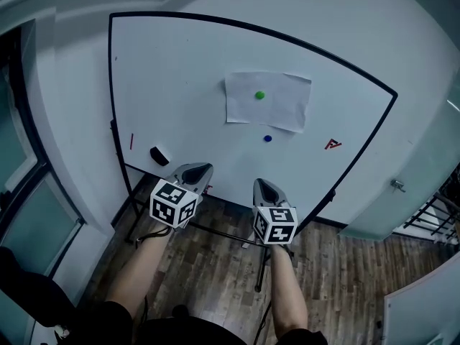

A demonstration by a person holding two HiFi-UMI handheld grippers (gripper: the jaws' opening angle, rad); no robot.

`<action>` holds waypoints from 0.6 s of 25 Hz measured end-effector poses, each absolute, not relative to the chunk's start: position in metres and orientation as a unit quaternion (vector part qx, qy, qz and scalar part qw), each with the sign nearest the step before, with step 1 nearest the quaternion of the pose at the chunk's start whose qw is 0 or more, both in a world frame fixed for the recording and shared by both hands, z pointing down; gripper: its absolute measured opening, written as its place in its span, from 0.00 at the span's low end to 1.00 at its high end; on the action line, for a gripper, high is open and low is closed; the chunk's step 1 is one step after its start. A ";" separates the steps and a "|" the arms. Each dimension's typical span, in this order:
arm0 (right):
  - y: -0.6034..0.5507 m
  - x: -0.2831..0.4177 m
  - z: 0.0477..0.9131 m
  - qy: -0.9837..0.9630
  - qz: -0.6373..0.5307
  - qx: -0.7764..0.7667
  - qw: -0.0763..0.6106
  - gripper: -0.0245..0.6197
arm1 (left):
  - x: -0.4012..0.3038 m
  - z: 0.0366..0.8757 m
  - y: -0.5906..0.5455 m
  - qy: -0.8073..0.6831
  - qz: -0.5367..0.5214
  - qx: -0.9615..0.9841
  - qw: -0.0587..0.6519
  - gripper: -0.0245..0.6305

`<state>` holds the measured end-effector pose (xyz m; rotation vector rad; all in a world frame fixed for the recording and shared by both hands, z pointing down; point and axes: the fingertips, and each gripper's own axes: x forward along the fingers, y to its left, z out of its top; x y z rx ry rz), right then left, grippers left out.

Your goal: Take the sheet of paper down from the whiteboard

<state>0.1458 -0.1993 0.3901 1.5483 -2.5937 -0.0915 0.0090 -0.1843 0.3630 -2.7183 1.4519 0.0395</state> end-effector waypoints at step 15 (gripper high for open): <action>-0.275 0.119 0.384 -0.852 -0.035 0.521 0.051 0.08 | -0.020 0.365 -0.271 0.463 0.010 -0.886 0.027 0.07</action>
